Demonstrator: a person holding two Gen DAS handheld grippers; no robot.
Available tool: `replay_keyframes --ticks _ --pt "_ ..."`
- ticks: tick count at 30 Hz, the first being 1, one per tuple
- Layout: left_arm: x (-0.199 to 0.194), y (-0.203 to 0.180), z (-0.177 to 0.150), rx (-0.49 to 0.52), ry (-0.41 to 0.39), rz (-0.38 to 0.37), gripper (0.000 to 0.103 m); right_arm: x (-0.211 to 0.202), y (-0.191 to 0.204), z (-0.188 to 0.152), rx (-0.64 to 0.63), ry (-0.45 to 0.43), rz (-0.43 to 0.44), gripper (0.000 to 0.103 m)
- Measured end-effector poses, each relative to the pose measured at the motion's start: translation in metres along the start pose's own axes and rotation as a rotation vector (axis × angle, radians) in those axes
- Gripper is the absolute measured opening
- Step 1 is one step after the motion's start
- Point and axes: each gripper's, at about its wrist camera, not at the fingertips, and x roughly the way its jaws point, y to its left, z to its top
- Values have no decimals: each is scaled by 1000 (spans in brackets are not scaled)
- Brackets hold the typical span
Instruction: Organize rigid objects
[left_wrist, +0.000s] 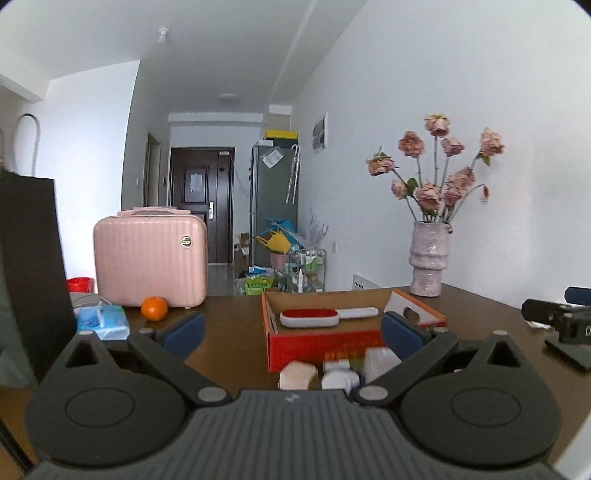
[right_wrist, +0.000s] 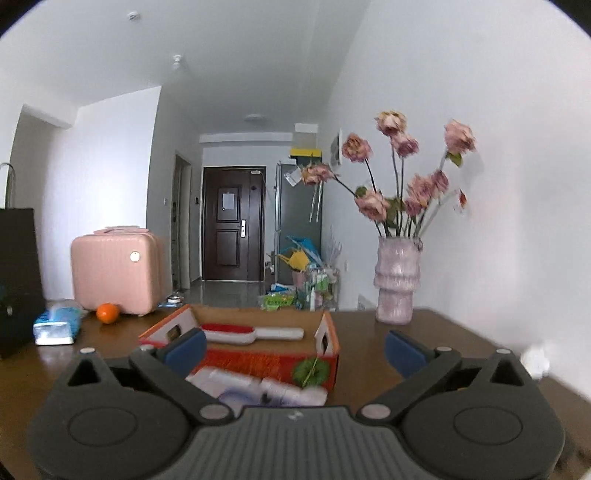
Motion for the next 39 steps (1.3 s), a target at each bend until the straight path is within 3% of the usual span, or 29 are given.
replay_keyframes --ticks 4,7,12,22,30,39 --pt "-39 3 -30 21 52 16 103 -43 7 -24 -3 8 -15 103" --pt "-70 1 -50 81 26 74 103 -80 12 -44 7 23 0 103" --pt "-91 -1 -62 84 52 34 103 -114 27 -69 -77 27 20 103" --pt "-75 -7 -62 48 86 24 103 -102 36 -86 -25 104 75 103" --pt "-50 -12 -69 56 158 21 103 -79 21 -88 27 135 54 103" --pt "19 -13 -63 47 232 11 103 -21 3 -87 69 198 37 96"
